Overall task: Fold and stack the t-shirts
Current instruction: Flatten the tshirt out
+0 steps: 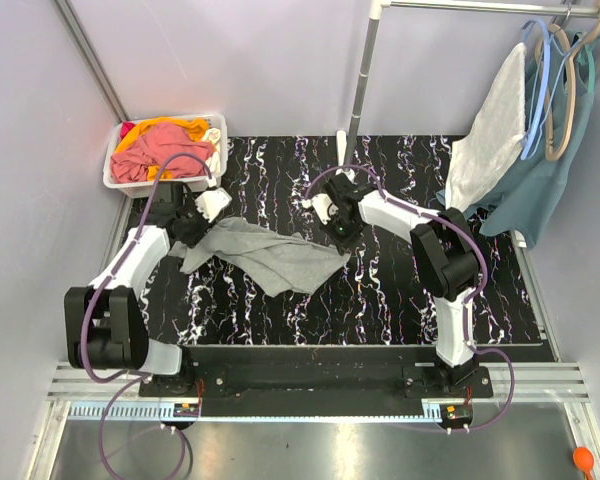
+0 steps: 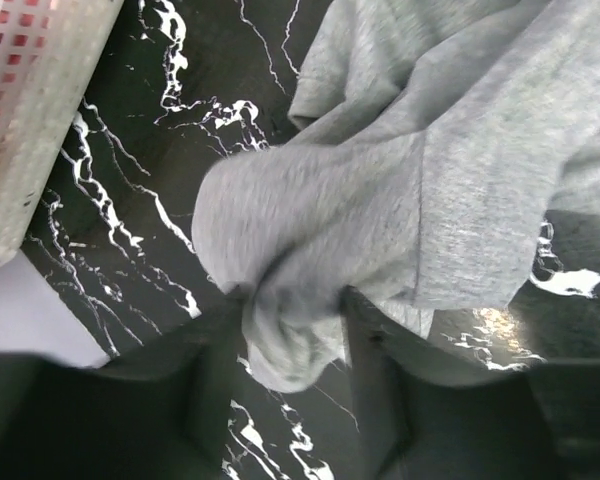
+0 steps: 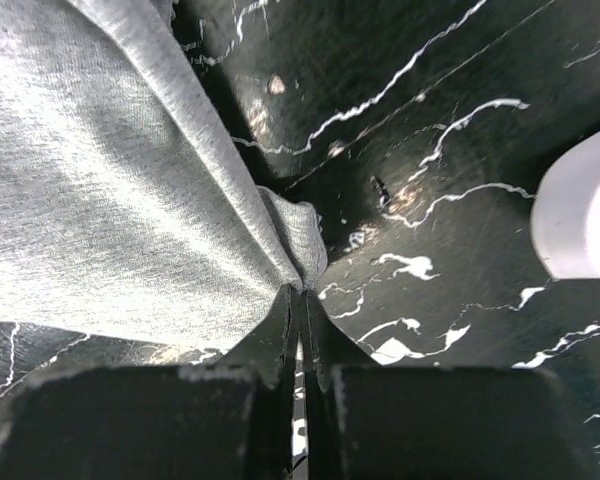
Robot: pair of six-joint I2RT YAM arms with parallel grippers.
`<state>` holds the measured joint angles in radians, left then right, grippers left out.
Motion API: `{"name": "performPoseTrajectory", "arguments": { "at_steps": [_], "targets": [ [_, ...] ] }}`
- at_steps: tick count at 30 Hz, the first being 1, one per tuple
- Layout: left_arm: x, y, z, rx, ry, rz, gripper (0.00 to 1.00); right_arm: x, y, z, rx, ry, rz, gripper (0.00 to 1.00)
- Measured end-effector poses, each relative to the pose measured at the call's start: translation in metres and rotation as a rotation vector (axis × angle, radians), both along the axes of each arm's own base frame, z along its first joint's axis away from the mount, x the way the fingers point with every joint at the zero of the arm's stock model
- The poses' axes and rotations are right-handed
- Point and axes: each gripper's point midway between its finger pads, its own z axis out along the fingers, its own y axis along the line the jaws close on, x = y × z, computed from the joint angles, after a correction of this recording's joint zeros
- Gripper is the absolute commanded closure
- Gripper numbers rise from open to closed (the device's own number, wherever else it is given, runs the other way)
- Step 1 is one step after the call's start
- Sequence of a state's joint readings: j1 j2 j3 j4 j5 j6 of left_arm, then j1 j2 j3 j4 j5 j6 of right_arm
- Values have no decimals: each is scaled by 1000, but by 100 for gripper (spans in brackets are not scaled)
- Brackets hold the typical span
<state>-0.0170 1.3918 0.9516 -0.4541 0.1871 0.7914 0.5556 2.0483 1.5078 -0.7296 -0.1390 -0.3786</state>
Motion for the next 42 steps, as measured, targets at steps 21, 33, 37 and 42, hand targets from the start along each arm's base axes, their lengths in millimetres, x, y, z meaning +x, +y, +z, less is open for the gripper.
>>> {"name": "performPoseTrajectory", "arguments": {
  "at_steps": [21, 33, 37, 42],
  "targets": [
    [12, -15, 167, -161, -375, 39, 100, 46, -35, 112, -106, -384, -72, 100],
    [-6, -26, 271, -270, -606, 24, 100, 84, -73, 353, -89, -1063, -193, 100],
    [-11, -36, 279, -273, -626, -16, 100, 79, -86, 410, -67, -1231, -242, 100],
    [-18, -43, 291, -273, -665, -50, 99, 70, -98, 446, -60, -1332, -285, 100]
  ]
}}
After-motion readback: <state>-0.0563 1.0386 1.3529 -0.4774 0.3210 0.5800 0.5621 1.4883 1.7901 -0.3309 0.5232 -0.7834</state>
